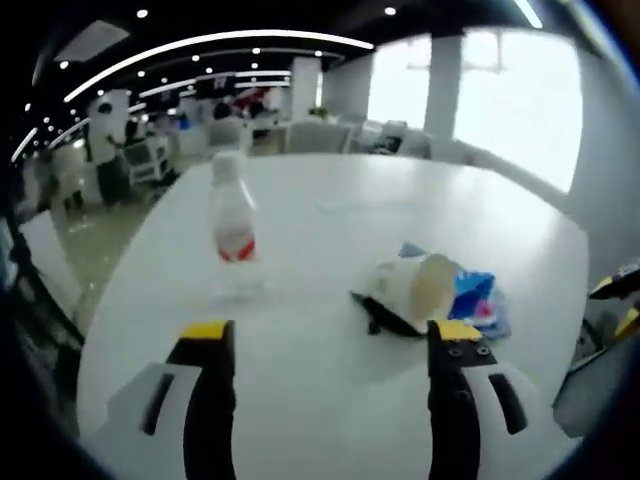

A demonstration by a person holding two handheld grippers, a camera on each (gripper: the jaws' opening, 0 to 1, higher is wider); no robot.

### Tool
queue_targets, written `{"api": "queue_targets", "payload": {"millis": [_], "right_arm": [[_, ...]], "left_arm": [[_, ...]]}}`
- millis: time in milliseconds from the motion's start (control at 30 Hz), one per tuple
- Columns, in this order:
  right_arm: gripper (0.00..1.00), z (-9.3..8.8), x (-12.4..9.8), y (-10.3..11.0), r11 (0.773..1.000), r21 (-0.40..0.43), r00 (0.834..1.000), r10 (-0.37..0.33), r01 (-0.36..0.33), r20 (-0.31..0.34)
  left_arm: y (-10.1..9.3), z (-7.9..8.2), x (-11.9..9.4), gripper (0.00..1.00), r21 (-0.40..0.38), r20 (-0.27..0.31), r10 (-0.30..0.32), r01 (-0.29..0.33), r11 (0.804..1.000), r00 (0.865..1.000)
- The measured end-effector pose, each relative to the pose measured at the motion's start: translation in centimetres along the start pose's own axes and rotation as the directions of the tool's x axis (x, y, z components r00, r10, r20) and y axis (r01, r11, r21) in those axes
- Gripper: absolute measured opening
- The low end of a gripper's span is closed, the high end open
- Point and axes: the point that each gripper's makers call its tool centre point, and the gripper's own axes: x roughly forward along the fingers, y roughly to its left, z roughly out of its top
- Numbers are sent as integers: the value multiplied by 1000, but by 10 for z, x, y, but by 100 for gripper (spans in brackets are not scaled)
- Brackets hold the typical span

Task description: Arrange the tabletop items into an orderly group along one side of the table until the central work area is clear of visible clutter.

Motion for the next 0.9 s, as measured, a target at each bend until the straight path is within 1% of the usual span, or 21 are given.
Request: {"api": "queue_targets", "payload": {"millis": [33, 100, 200, 300, 400, 500, 633, 667, 767, 833, 900], "right_arm": [[69, 1, 0, -1, 1000, 7, 1000, 2, -2, 6], [69, 1, 0, -2, 1000, 10, 1000, 0, 0, 8], [69, -2, 3, -1, 1000, 1, 1000, -2, 2, -7], [69, -4, 4, 1, 999, -40, 1000, -14, 13, -23], [69, -5, 5, 2, 998, -55, 999, -12, 11, -29], [69, -3, 5, 2, 998, -58, 1000, -10, 9, -25], [69, -3, 3, -1, 999, -37, 1000, -13, 12, -14], [69, -2, 2, 0, 999, -31, 1000, -13, 13, -11], [69, -3, 3, 0, 999, -34, 1000, -13, 13, -16], [69, -4, 3, 1, 999, -36, 1000, -8, 8, -18], [69, -6, 3, 4, 999, -41, 1000, -1, 0, -28]], "left_arm": [[-4, -3, -4, 75, 6, -11, -1, 1, 1000, 1000], [-16, -7, -13, 74, -5, -12, -28, 28, 1000, 1000], [-27, -14, -23, 74, 3, -22, -43, 43, 999, 999], [-28, -20, -26, 74, -4, -26, -53, 53, 999, 998], [-33, -26, -31, 73, -7, -27, -66, 66, 998, 997], [-35, -34, -38, 73, -11, -36, -63, 62, 998, 997], [-39, -43, -45, 73, -42, -46, -65, 63, 997, 997], [-43, -44, -46, 73, -46, -55, -77, 75, 996, 995], [-48, -44, -48, 73, -28, -55, -83, 81, 996, 995], [-48, -43, -50, 73, -40, -44, -84, 82, 996, 995], [-47, -45, -51, 73, -45, -47, -86, 84, 995, 995]]}}
